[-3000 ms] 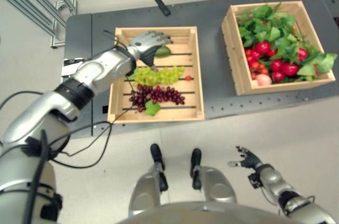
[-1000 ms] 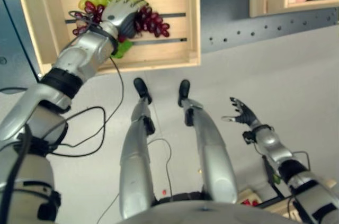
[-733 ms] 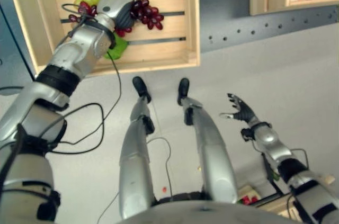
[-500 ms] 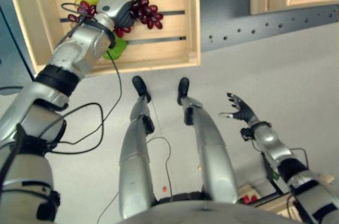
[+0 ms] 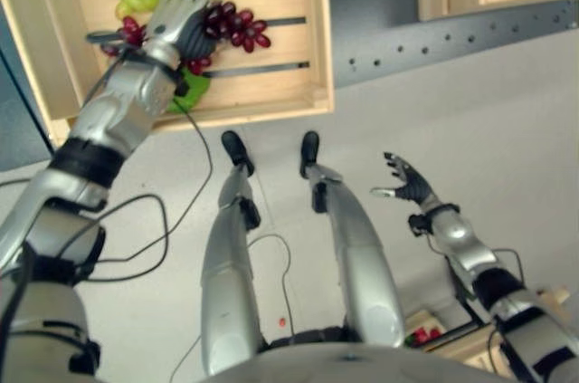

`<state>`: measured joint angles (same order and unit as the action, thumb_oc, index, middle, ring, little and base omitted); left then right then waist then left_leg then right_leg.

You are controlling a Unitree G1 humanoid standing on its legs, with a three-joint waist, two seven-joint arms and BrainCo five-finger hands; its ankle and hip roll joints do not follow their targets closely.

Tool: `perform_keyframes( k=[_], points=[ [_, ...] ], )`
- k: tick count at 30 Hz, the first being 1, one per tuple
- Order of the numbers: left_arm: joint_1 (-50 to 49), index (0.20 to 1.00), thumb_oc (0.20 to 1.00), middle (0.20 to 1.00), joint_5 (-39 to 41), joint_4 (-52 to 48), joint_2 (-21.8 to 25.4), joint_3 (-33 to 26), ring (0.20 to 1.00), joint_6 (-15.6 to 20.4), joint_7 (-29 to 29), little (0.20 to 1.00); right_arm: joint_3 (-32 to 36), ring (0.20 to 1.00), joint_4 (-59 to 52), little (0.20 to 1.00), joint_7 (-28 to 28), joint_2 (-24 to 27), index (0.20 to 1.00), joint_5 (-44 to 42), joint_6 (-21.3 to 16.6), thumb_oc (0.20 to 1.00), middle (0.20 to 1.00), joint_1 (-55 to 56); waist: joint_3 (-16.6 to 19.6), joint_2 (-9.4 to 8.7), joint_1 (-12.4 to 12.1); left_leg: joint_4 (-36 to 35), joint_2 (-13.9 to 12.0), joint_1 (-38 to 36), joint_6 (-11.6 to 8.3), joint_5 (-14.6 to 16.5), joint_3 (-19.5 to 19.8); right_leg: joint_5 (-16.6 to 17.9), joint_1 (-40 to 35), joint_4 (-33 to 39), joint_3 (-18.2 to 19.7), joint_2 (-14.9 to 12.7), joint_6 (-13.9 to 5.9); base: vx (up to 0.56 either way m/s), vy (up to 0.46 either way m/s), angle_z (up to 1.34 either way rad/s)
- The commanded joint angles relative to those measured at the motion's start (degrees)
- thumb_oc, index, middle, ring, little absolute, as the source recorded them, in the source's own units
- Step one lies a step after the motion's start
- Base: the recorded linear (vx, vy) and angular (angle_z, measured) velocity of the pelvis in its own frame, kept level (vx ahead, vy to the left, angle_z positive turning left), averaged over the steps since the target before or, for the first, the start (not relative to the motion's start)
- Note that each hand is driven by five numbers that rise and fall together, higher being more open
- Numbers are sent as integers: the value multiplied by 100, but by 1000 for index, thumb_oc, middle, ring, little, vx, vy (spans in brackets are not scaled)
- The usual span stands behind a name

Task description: Pick up the fruits from the basket on one side to the basket on the other side

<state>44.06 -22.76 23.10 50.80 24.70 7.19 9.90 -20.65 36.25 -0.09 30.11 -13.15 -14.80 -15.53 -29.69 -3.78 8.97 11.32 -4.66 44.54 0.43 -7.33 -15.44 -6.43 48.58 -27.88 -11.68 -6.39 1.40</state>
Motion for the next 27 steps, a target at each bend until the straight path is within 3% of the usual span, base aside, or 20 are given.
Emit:
perform_keyframes(
  k=[1,3,4,5,6,10,12,18,27],
  points=[
    [-1061,200,200,200,368,-519,276,-419,200,141,-84,200,355,1000,-227,1000,12,237,1000,-32,-204,1000,1000,520,-10,82,-282,619,174,-708,-152,1235,128,731,-874,1435,-65,139,-777,1,3,-8],
    [-1525,200,200,200,356,-915,459,-785,200,178,-165,200,446,1000,-162,1000,61,261,1000,35,-171,1000,1000,585,-10,117,-355,430,220,-1026,-164,1188,137,747,-1179,1556,-76,138,-792,-36,0,1],
    [-1962,200,200,200,361,-1302,582,-1224,200,225,-189,200,560,1000,-168,1000,108,296,1000,124,-149,1000,1000,670,-10,122,-419,288,281,-1199,-118,1000,67,886,-1348,1649,-159,101,-753,1,11,4],
    [-2014,200,200,200,360,-1330,586,-1265,200,218,-202,200,541,1000,-165,1000,110,296,1000,125,-144,1000,1000,668,-10,143,-421,271,274,-1306,-164,1132,153,769,-1437,1629,-106,133,-811,-64,-6,6],
    [-2550,200,200,200,505,-1698,609,-1824,200,323,-235,200,675,1000,-121,1000,167,289,1000,183,-129,1000,1000,767,-10,167,-498,106,336,-1553,-130,946,101,877,-1680,1714,-182,87,-768,25,5,10],
    [-3193,200,200,200,839,-1980,433,-2418,200,470,-325,200,783,1000,21,1000,238,294,1000,238,-73,1000,1000,867,11,217,-560,-174,398,-2100,-157,875,128,867,-2187,1851,-257,76,-789,31,9,15],
    [-3637,200,200,200,1144,-2373,273,-2856,200,582,-386,200,904,1000,-29,1000,345,296,1000,242,-59,1000,1000,1056,217,246,-644,-379,469,-2482,-170,847,165,860,-2586,2018,-311,95,-808,102,19,16],
    [-4137,200,200,200,1640,-2766,35,-3308,200,773,-476,200,1063,1000,-219,1000,500,397,1000,289,-9,1000,1000,1296,570,265,-733,-622,548,-3060,-169,869,219,800,-3146,2196,-372,114,-834,66,33,12],
    [-4383,200,200,200,2122,-3007,-238,-3486,200,942,-826,200,1235,1000,-881,1000,839,725,1000,427,68,1000,1000,1501,1100,272,-761,-978,619,-3653,-156,825,258,723,-3710,2358,-491,132,-846,68,34,5]
  ],
)
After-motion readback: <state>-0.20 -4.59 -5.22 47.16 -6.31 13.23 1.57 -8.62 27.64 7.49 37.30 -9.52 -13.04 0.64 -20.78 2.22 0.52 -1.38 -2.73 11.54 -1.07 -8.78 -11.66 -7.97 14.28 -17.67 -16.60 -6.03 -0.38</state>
